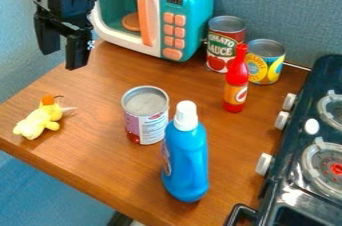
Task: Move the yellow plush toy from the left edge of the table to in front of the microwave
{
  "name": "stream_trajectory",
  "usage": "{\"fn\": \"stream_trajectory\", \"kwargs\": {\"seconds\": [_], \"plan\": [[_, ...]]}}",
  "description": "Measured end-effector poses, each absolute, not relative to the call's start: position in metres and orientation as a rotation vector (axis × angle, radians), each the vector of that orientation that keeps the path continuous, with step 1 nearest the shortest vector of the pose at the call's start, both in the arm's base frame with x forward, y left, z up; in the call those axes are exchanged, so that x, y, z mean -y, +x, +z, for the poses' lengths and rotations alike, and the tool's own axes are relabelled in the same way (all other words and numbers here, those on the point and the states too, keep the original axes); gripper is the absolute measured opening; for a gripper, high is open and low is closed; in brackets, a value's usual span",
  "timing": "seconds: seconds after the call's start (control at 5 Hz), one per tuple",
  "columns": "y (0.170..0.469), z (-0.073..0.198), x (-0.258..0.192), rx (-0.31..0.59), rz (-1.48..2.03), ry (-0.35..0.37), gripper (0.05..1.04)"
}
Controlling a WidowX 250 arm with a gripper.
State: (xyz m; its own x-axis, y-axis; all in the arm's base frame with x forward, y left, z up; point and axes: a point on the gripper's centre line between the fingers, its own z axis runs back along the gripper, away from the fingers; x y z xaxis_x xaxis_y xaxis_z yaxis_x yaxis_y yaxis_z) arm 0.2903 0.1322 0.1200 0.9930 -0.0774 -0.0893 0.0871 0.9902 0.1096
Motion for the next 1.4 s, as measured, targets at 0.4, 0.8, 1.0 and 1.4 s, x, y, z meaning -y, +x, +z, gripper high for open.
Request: {"fn": "stream_trajectory", "kwargs": {"seconds": [0.4,0.8,1.0,1.4], "plan": [[0.275,0.095,-0.127,-0.140,-0.209,0.034,1.001],[0.256,0.091,-0.155,-0.181,-0.134,0.144,1.001],[0.251,0.075,-0.166,-0.253,-0.084,0.203,1.001],[0.250,0.053,-0.174,-0.335,-0.051,0.301,1.001]]}}
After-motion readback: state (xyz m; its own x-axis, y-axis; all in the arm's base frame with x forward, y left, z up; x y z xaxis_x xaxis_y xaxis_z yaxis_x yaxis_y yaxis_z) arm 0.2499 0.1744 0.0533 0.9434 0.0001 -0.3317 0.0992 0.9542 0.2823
